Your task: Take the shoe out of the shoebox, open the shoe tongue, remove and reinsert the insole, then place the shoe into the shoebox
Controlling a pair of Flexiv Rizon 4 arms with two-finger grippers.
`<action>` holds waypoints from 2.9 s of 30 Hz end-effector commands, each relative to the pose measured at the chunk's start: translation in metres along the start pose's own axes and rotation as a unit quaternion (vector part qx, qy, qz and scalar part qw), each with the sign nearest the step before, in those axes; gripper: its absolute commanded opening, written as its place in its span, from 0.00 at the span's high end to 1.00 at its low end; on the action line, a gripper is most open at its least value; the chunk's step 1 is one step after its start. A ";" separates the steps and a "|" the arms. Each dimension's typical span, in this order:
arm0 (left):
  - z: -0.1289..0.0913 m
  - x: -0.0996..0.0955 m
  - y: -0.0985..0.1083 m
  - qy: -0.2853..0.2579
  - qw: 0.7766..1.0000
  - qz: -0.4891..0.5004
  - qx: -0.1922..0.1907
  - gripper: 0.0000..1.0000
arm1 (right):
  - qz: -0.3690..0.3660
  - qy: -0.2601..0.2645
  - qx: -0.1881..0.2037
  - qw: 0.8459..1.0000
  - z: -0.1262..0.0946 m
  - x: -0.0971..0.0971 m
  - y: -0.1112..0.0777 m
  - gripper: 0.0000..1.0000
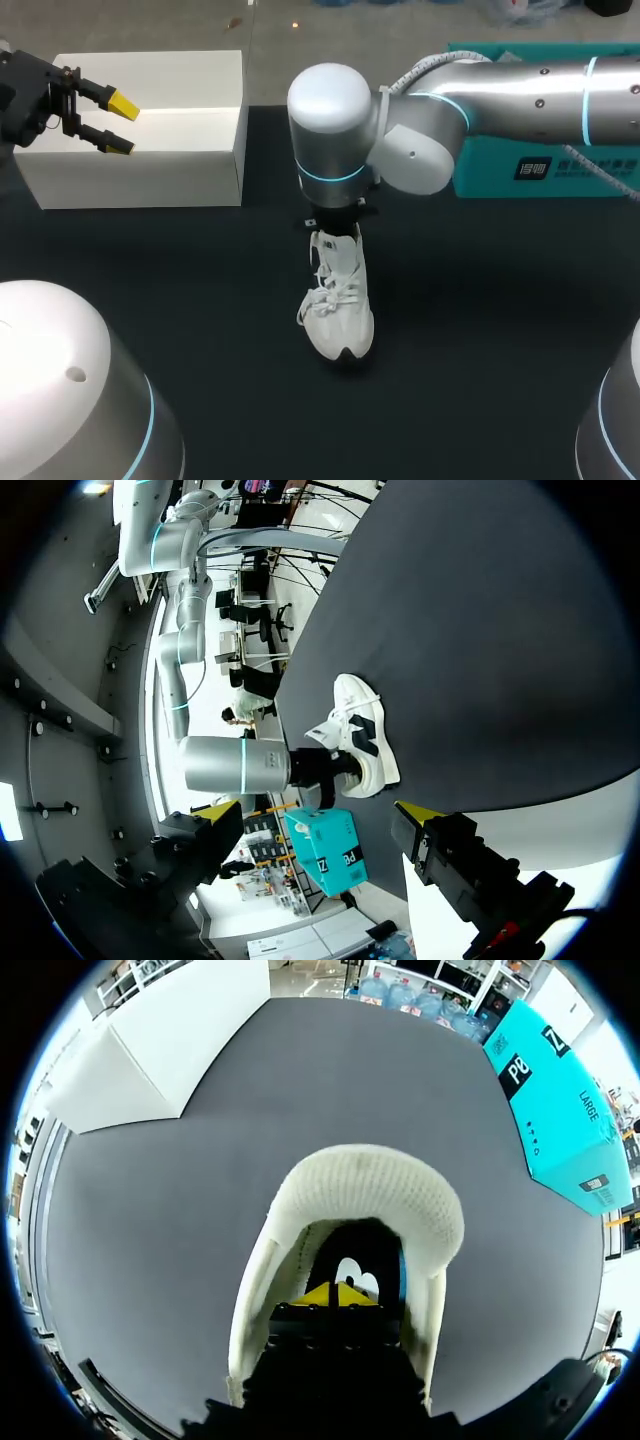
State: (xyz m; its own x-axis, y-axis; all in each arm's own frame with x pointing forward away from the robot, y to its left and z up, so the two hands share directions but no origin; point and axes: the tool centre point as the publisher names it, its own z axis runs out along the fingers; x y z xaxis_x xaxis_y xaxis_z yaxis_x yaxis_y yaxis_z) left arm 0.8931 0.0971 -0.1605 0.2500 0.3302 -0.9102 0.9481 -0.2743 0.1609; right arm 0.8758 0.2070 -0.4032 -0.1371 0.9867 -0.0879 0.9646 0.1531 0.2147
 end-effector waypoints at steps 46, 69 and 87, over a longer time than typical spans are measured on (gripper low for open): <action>0.000 0.000 0.000 0.001 1.000 0.000 0.001 0.00 | -0.026 -0.071 0.030 0.997 0.009 -0.012 0.008 1.00; 0.000 0.000 0.000 0.001 1.000 0.000 0.001 0.00 | 0.053 0.001 0.120 0.991 -0.011 -0.015 -0.003 1.00; 0.000 0.000 0.000 0.001 1.000 0.000 0.001 0.00 | 0.053 -0.001 0.132 0.990 -0.026 -0.015 -0.001 1.00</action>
State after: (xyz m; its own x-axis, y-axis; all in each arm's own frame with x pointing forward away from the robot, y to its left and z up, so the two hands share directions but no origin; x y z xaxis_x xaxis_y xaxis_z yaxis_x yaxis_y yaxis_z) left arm 0.8932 0.0971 -0.1605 0.2500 0.3302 -0.9102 0.9481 -0.2743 0.1609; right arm 0.8716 0.1935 -0.3766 -0.0327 0.9960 -0.0831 0.9988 0.0295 -0.0403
